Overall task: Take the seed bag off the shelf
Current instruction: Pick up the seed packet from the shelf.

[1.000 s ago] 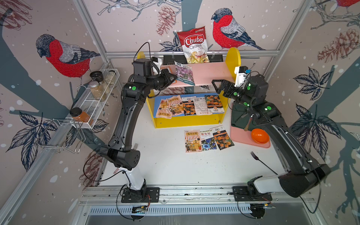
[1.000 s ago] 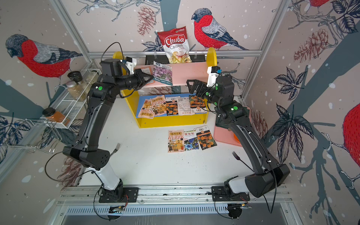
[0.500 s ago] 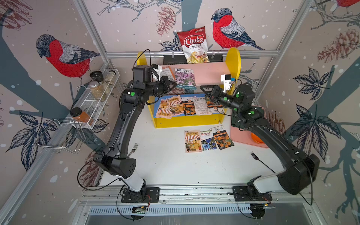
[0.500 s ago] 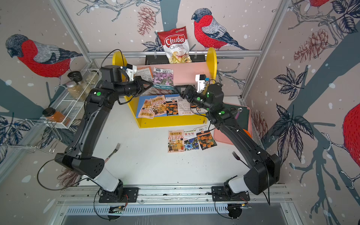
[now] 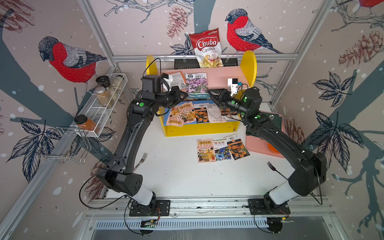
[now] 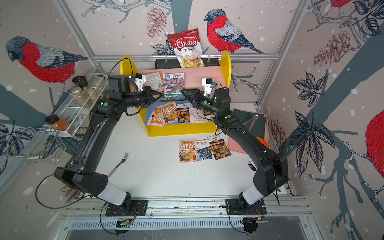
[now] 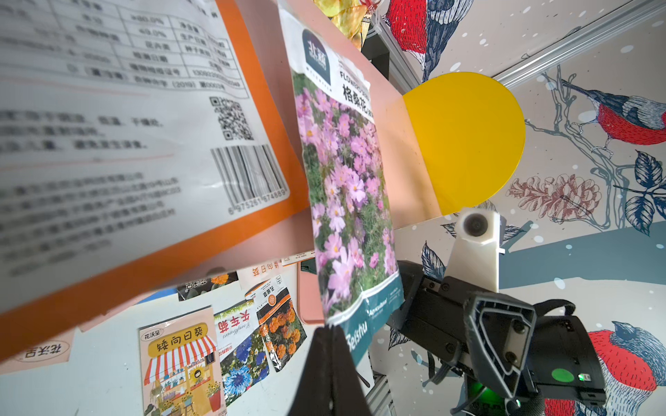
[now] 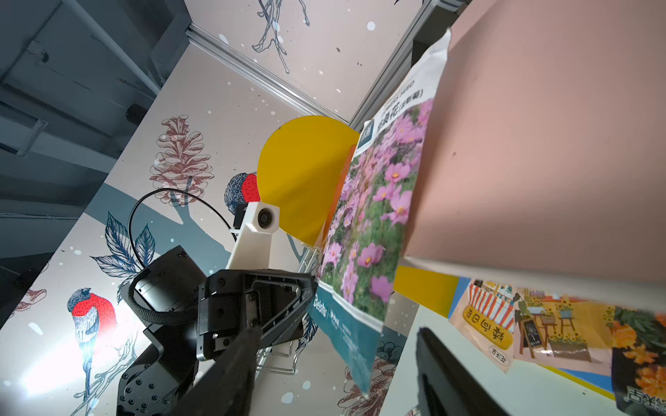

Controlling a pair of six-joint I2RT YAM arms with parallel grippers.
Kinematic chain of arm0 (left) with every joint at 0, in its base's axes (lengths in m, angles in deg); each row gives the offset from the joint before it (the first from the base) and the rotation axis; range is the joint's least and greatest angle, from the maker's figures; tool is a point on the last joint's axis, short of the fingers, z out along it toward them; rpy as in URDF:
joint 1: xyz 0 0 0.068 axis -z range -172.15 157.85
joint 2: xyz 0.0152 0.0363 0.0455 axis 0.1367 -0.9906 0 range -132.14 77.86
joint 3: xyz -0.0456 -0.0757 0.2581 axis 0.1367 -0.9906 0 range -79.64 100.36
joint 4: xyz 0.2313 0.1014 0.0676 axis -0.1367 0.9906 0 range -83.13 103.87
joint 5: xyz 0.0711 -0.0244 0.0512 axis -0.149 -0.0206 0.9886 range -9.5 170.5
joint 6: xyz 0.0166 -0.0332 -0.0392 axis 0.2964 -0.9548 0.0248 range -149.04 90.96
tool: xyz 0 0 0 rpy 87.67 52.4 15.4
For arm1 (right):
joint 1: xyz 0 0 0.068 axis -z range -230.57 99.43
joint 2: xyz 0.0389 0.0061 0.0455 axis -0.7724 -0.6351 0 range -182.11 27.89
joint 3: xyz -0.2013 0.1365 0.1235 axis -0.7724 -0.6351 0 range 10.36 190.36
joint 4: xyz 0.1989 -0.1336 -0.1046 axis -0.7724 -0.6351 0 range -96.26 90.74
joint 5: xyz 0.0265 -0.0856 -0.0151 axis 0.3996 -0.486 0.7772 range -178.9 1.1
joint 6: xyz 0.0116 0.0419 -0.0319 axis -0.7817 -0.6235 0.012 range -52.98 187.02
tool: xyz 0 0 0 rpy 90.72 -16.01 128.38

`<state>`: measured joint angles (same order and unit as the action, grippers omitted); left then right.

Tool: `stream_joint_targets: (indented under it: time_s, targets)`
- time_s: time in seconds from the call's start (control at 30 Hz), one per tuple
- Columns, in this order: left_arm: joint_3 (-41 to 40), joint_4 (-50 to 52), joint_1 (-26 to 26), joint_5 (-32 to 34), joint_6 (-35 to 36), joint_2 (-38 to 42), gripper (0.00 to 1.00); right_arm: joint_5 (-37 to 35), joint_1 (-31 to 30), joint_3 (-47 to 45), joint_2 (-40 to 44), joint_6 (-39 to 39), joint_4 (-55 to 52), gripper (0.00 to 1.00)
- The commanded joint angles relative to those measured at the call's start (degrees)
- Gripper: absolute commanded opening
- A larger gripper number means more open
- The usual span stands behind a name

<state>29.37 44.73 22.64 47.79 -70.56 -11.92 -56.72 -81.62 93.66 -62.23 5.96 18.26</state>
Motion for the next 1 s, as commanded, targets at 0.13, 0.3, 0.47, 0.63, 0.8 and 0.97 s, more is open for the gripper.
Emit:
stream_joint_targets:
  time_s: [0.13, 0.3, 0.47, 0.63, 0.8, 0.97]
  targets:
    - [-0.99, -4.02, 0.05, 0.28, 1.00, 0.65, 0.00, 2.31, -0.45, 1.50, -1.88, -2.38, 4.72, 0.58]
    - [-1.15, -4.12, 0.02, 0.28, 1.00, 0.64, 0.00, 2.44, -0.54, 1.37, -2.31, -2.76, 5.33, 0.46]
    - [-1.64, -4.44, 0.03, 0.27, 1.09, 0.81, 0.00, 2.71, -0.59, 1.77, -2.67, -2.84, 5.34, 0.35]
    - [-2.45, -5.20, -0.01, 0.01, 1.00, 1.05, 0.00, 2.71, -0.68, 1.85, -2.95, -2.80, 5.38, 0.22]
    - [-3.35, -5.83, 0.06, -0.06, 0.82, 1.52, 0.00, 2.80, -0.68, 2.03, -3.29, -2.75, 5.28, 0.12]
    - [-4.89, -8.04, 0.17, -0.74, 0.13, 2.71, 0.00, 2.95, -0.69, 2.29, -3.38, -2.66, 5.32, 0.01]
